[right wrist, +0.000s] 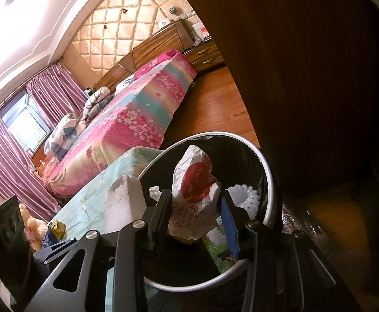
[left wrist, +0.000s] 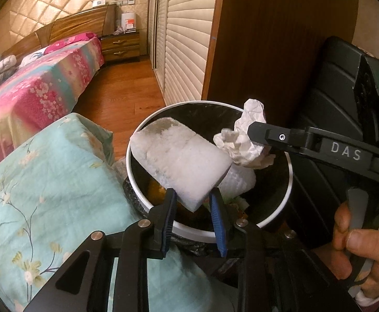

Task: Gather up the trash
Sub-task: 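Open left tool dropping the sponge into the bin while right tool releases the bag, then move both open tools back toward the blue and yellow snack packets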

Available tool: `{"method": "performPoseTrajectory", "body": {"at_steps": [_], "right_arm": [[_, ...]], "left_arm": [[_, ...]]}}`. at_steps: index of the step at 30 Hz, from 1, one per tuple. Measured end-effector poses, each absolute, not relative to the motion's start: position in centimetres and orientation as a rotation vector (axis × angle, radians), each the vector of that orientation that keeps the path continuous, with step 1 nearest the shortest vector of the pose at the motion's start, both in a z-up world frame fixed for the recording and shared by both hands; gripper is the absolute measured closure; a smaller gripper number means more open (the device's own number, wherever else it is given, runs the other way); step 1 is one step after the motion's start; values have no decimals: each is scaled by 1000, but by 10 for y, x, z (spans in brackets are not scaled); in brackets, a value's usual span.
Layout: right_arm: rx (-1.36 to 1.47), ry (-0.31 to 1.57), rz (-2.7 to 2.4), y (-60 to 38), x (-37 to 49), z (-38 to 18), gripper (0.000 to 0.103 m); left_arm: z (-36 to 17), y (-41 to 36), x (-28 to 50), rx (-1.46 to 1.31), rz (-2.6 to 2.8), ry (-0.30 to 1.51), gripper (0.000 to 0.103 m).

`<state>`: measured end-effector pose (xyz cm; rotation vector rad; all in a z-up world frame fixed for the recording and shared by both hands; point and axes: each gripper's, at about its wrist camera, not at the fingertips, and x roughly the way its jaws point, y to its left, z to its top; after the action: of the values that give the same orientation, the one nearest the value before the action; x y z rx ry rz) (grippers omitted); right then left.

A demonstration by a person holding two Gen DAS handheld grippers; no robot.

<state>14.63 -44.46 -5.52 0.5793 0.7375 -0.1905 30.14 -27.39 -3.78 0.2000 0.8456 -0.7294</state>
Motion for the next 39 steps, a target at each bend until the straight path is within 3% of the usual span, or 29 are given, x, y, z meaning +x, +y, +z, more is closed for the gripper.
{"method": "performPoseTrajectory", "body": {"at_steps": [3, 5, 6, 23, 39], "right_arm": [[586, 735, -203, -446, 145, -55, 43], [593, 727, -206, -446, 143, -55, 35], [597, 723, -209, -446, 141, -55, 32], [502, 662, -139, -390, 131, -30, 17], [469, 770, 38, -309, 161, -54, 16]], "left_arm": [[-36, -270, 299, 183, -730, 844, 70], [-34, -265, 296, 173, -717, 832, 52], [-33, -262, 294, 166, -715, 821, 51], [-45, -172, 260, 10, -583, 852, 50], [-53, -68, 242, -107, -367, 865, 50]]}}
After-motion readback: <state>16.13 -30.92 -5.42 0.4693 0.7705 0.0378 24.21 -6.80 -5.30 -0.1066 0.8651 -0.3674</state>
